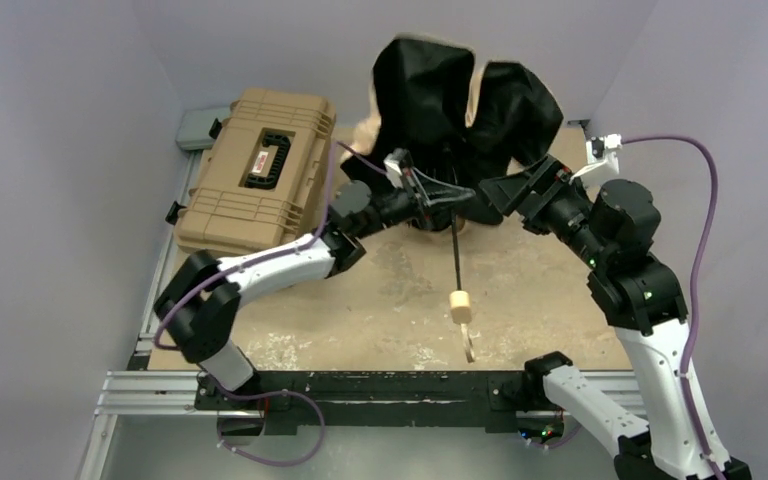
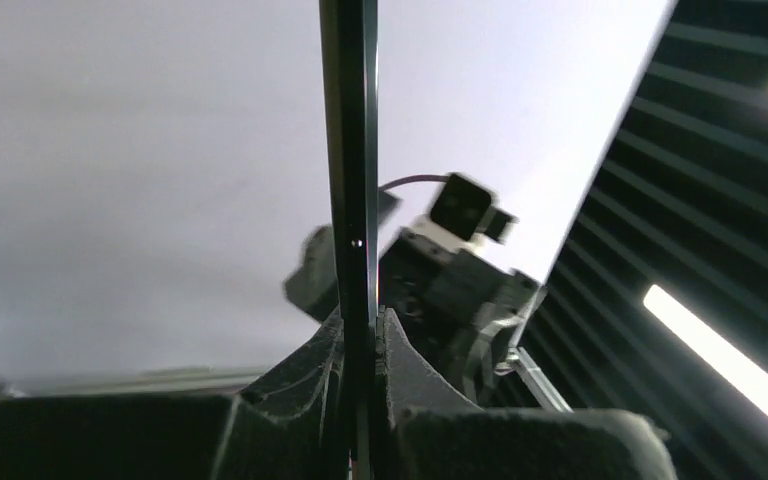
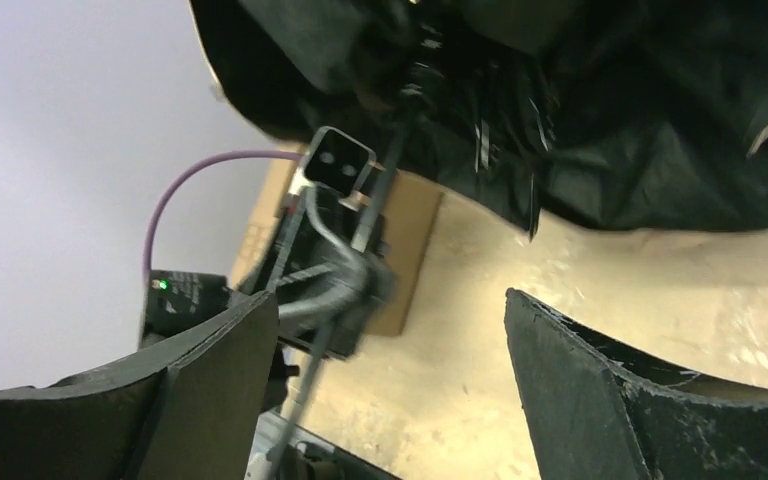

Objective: Open the umbrella

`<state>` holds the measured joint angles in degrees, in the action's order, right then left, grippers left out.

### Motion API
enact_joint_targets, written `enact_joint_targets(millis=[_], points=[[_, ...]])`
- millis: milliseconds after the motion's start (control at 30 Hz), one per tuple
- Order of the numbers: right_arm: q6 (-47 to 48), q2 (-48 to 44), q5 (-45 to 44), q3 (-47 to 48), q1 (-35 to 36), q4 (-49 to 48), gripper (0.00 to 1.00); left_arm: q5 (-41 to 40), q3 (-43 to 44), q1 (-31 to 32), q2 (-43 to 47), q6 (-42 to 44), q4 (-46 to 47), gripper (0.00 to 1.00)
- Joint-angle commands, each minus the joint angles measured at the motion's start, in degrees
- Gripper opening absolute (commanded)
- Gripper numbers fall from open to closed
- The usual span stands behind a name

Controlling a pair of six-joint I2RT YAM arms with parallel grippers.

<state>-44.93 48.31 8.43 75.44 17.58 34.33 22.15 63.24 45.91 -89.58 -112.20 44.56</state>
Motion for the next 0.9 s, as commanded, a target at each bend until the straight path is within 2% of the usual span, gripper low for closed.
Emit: enact_joint_targets(millis=[0, 67, 167, 267, 500, 667, 867], points=[[0.7, 0.3, -5.0, -0.8, -0.2, 7.6, 0.81, 2.1, 3.6, 4.9, -7.4, -5.0, 11.5, 0.00], [1.5, 0.5, -5.3, 0.8, 0.0, 8.4, 0.82, 6.8, 12.6, 4.9, -10.5, -4.0, 9.2, 0.00], [0.9, 1.5, -5.0, 4.1, -0.1, 8.3, 0.81, 11.0, 25.1, 5.2, -15.8, -4.3, 11.8, 0.00], [-1.2, 2.1, -4.7, 5.9, -0.1, 7.6, 0.81, 12.0, 30.7, 5.5, -17.2, -3.3, 11.1, 0.00], [-6.6, 2.3, -3.8, 6.5, -0.1, 3.1, 0.78, 12.6, 25.7, 5.9, -14.2, -0.8, 9.3, 0.00], [-9.1, 3.6, -2.6, 4.3, -0.1, -1.0, 0.73, 15.1, 25.2, 6.7, -12.4, 2.7, 5.3, 0.00], [-5.6, 5.8, -7.1, 8.1, -0.3, 1.6, 0.68, 16.7, 23.4, 6.8, -8.2, 7.3, -1.2, 0.00]])
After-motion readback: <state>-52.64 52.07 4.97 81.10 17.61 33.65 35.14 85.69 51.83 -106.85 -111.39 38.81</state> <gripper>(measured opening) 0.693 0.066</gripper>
